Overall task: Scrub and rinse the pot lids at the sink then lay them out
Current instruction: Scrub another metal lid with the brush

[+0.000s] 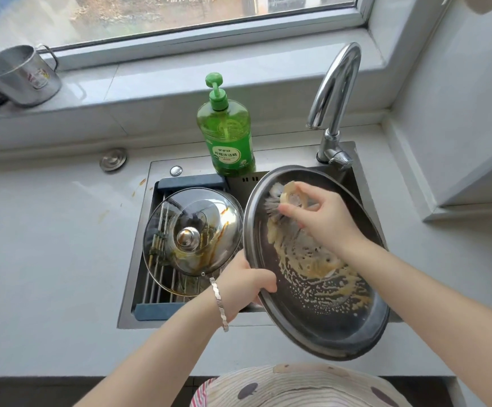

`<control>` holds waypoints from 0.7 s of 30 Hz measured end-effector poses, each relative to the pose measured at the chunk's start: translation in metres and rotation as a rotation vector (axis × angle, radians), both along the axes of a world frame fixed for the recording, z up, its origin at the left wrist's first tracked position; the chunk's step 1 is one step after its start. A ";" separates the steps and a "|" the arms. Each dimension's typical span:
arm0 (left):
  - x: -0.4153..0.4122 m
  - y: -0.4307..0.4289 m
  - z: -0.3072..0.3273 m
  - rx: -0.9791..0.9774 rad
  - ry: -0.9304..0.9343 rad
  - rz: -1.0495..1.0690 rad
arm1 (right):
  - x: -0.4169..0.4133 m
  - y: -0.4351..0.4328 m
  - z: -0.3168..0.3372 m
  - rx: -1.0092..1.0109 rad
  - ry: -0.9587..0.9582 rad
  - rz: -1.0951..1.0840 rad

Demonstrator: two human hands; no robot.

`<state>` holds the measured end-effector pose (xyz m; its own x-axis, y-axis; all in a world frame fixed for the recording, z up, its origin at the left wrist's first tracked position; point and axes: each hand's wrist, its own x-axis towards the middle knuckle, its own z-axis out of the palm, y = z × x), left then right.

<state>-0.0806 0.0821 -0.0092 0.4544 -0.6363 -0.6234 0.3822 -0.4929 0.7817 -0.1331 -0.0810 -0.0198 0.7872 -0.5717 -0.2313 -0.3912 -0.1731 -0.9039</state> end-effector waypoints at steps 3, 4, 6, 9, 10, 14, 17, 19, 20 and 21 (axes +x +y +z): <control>0.004 0.002 -0.003 -0.004 0.034 0.005 | 0.002 -0.001 0.003 0.020 -0.052 0.077; 0.005 0.003 -0.003 -0.002 0.030 -0.011 | 0.006 -0.013 0.003 0.028 -0.067 -0.014; 0.005 0.001 0.000 -0.007 0.021 -0.039 | 0.012 -0.024 0.005 0.049 -0.058 -0.120; 0.006 -0.003 0.005 -0.041 0.053 -0.007 | 0.004 0.008 0.010 0.050 -0.106 0.018; 0.007 -0.003 0.005 -0.053 0.061 0.013 | 0.000 0.022 0.014 0.080 -0.118 0.115; 0.006 0.002 0.004 -0.035 0.080 0.016 | 0.011 0.005 0.013 0.055 -0.144 0.028; 0.001 0.001 0.002 -0.047 0.114 0.033 | 0.013 0.006 0.015 0.031 -0.092 -0.002; 0.003 0.001 0.000 -0.079 0.130 0.049 | -0.001 0.029 0.016 0.074 -0.102 0.182; 0.006 0.003 0.001 -0.092 0.136 0.045 | -0.007 0.039 0.015 0.098 -0.093 0.244; 0.008 0.005 0.001 -0.105 0.142 0.035 | -0.010 0.039 0.013 0.089 -0.086 0.258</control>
